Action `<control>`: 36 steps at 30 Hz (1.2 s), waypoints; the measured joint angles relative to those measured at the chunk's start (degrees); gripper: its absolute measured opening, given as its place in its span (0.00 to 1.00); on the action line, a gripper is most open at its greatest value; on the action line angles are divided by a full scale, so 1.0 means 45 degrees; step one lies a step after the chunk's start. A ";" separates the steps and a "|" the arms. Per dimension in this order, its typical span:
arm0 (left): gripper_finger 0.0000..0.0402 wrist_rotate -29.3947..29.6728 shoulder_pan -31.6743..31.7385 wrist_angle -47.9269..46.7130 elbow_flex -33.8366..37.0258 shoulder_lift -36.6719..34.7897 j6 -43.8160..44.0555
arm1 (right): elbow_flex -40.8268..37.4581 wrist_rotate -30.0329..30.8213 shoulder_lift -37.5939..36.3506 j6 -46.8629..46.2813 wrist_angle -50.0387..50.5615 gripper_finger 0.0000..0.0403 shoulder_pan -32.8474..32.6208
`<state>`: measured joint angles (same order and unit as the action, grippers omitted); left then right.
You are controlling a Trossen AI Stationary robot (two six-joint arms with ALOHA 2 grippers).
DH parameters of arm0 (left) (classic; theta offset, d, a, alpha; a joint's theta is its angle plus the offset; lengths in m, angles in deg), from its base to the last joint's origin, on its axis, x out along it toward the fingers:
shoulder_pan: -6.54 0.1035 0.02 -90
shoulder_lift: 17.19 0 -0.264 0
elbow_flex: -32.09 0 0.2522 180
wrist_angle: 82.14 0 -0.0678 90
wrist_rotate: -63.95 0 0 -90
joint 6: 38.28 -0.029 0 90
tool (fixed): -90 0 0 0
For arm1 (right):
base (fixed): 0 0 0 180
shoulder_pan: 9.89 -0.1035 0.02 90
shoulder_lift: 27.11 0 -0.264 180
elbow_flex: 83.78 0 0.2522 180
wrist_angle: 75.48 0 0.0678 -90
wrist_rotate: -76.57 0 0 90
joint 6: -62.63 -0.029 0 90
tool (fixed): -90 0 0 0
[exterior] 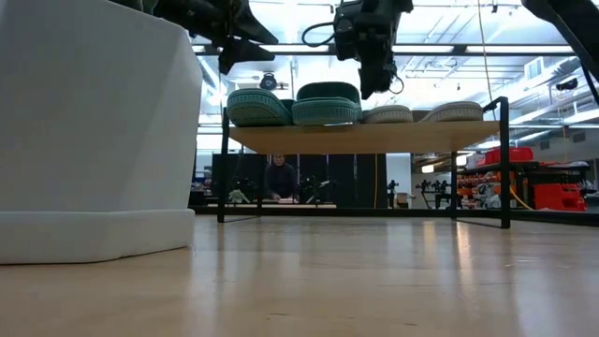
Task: Pick and place slides into the shelf
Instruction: Put the green slide on the shelf
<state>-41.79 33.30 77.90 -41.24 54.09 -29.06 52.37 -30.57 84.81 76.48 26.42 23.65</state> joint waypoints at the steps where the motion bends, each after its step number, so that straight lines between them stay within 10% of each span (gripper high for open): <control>1: 0.45 0.0005 0.0009 0.0003 0.0000 -0.0005 0.0000 | 0.0000 0.0006 0.0000 0.0031 0.0006 0.27 0.0000; 7: 0.44 0.0005 0.0015 0.0010 0.0000 -0.0005 -0.0201 | 0.0000 0.0596 0.0005 0.0291 -0.0005 0.02 0.0005; 36: 0.43 0.0116 0.0015 0.0109 0.0000 -0.0005 -0.0340 | -0.2271 0.0389 0.0029 0.0212 -0.0408 0.01 -0.0643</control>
<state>-41.27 33.37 78.39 -41.24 54.07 -30.59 42.15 -28.82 84.94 77.43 24.58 20.76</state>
